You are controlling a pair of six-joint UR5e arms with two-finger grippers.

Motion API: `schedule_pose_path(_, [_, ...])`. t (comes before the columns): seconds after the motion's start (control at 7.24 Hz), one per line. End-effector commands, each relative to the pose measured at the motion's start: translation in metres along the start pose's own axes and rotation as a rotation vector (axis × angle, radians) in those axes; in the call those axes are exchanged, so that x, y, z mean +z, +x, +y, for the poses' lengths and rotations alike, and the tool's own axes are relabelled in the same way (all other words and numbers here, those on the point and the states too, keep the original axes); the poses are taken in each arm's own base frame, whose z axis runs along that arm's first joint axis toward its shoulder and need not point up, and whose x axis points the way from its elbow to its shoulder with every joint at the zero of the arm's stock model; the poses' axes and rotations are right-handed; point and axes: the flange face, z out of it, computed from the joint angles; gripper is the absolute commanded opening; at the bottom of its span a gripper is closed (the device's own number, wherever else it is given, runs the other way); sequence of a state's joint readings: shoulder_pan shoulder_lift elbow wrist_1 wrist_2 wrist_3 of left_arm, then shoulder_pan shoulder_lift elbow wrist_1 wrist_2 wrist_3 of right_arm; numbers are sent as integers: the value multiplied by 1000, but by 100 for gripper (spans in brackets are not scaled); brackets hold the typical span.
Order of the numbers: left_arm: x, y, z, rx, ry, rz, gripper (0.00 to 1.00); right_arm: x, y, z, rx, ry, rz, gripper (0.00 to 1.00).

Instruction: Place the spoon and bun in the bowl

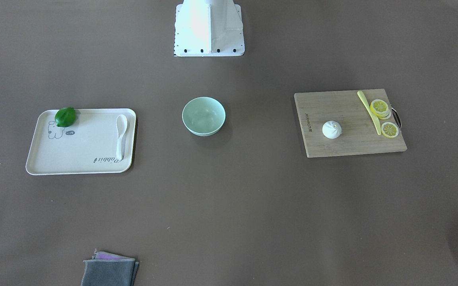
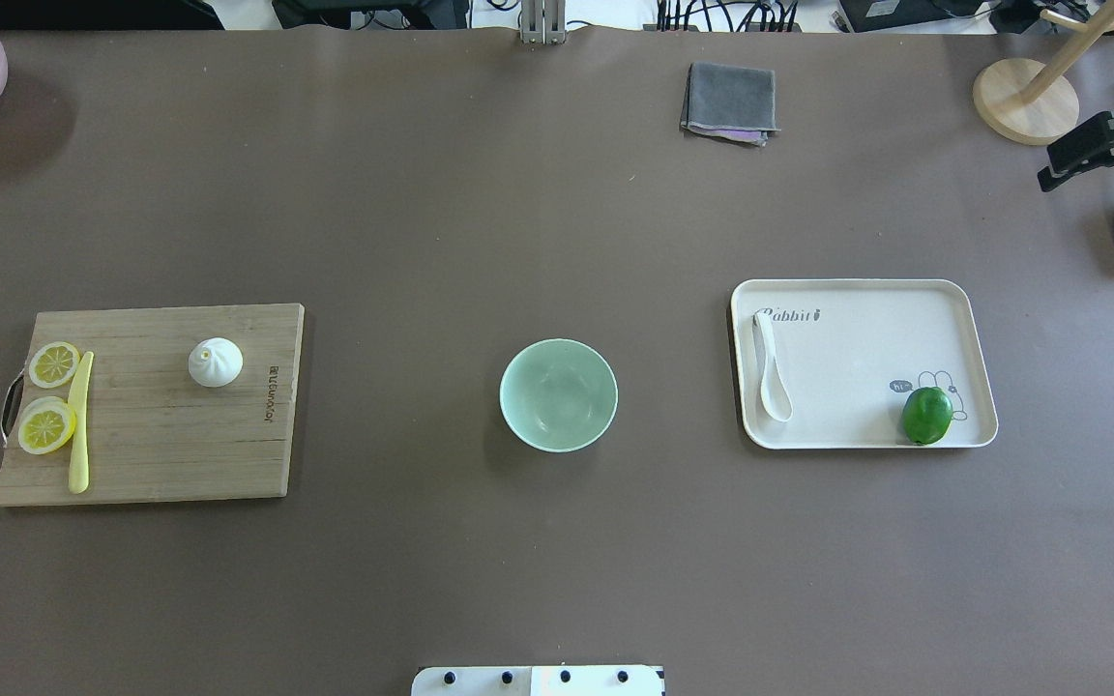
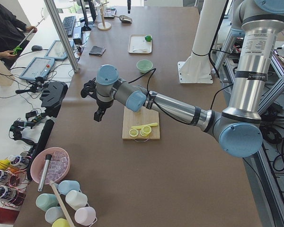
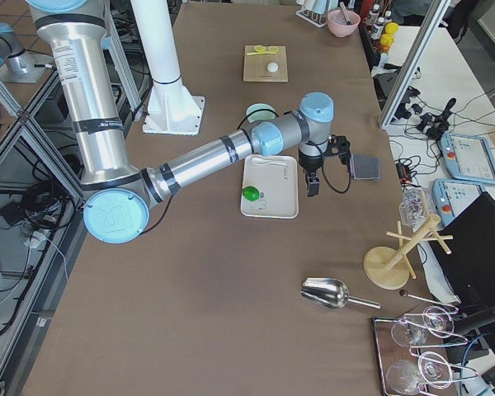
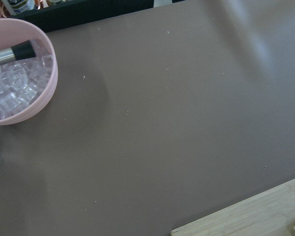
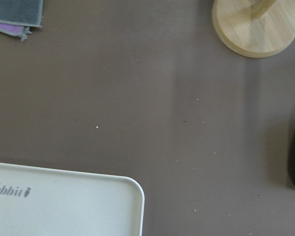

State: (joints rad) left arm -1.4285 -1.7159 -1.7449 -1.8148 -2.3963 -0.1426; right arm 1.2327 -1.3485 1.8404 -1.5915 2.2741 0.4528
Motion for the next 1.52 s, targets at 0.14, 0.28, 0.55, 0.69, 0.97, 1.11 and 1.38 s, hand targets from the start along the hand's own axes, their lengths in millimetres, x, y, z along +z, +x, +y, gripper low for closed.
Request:
schedule_pose_path(0.14, [26, 8, -2, 25, -29, -16, 98, 45, -94, 7, -80, -34, -37, 100])
schedule_pose_path(0.28, [27, 6, 5, 12, -18, -13, 98, 57, -111, 14, -98, -30, -53, 100])
schedule_pose_path(0.55, [27, 4, 19, 6, 51, 3, 98, 98, -163, 40, -29, 0, -32, 100])
schedule_pose_path(0.69, [26, 5, 19, -16, 55, 5, 98, 119, -176, 44, 26, -1, -49, 100])
schedule_pose_path(0.97, [25, 7, 18, -12, 59, 6, 98, 167, -204, 48, 113, -38, -65, 100])
schedule_pose_path(1.11, [26, 6, 18, -17, 55, 8, 98, 180, -218, 50, 112, -34, -48, 99])
schedule_pose_path(1.38, [27, 5, 19, -18, 52, 11, 98, 195, -223, 60, 105, -59, -37, 72])
